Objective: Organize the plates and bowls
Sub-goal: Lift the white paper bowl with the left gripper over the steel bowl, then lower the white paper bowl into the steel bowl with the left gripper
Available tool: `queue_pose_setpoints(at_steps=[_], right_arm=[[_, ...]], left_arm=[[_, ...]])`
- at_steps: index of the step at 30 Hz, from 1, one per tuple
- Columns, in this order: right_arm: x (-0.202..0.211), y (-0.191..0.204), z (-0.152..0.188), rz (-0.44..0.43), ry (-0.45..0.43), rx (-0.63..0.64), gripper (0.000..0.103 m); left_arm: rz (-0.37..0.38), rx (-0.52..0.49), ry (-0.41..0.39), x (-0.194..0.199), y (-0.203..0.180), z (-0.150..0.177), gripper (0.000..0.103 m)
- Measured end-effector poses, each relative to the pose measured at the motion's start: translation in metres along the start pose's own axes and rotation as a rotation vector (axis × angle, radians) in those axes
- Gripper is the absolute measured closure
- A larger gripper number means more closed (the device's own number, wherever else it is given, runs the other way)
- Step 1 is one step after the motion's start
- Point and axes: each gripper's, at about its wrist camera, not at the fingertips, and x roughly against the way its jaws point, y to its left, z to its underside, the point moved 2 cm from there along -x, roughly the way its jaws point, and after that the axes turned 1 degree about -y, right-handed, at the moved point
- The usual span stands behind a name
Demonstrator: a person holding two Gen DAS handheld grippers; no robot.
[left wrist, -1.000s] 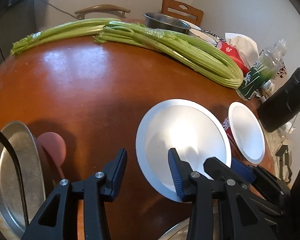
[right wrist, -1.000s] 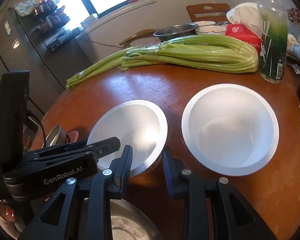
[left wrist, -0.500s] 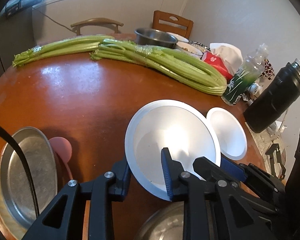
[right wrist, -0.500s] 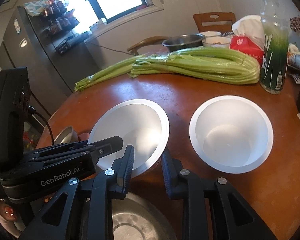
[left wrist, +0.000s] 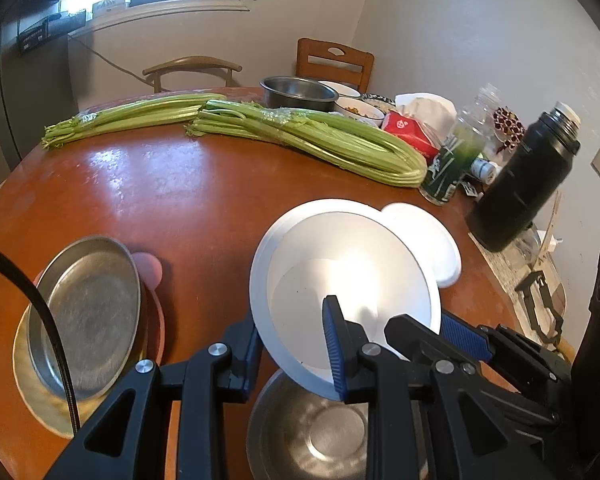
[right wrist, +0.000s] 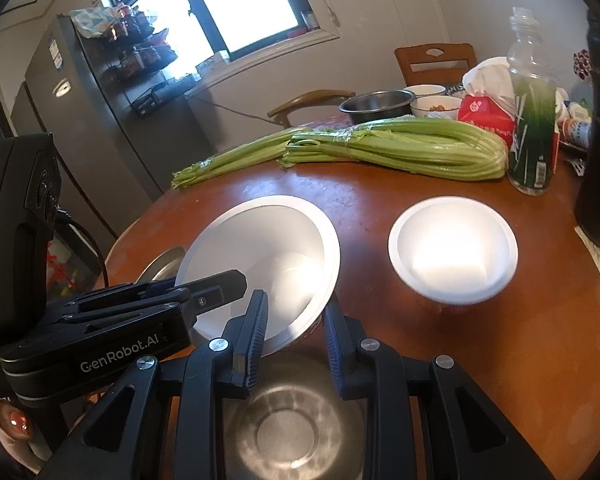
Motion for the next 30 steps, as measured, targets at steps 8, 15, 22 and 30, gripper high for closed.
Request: queue_pose_setpoints(at_steps=[8, 15, 22, 30], right_arm=[[0.023, 0.004, 0.023, -0.001, 0.001, 0.002, 0.073], [0.032, 0.003, 0.044, -0.003, 0.024, -0.005, 0.072], [0.031, -0.002, 0.061, -0.004, 0.064, -0.014, 0.072], [0.029, -0.005, 0.069, -0.001, 0.095, -0.012, 0.071]], left_arm=[[-0.002, -0.02, -0.004, 0.018, -0.011, 0.027, 0.075], [-0.004, -0.04, 0.032, 0.02, -0.017, 0.049, 0.075], [-0.008, -0.055, 0.073, 0.014, -0.019, 0.066, 0.075], [-0.007, -0.058, 0.105, 0.008, -0.019, 0.075, 0.075]])
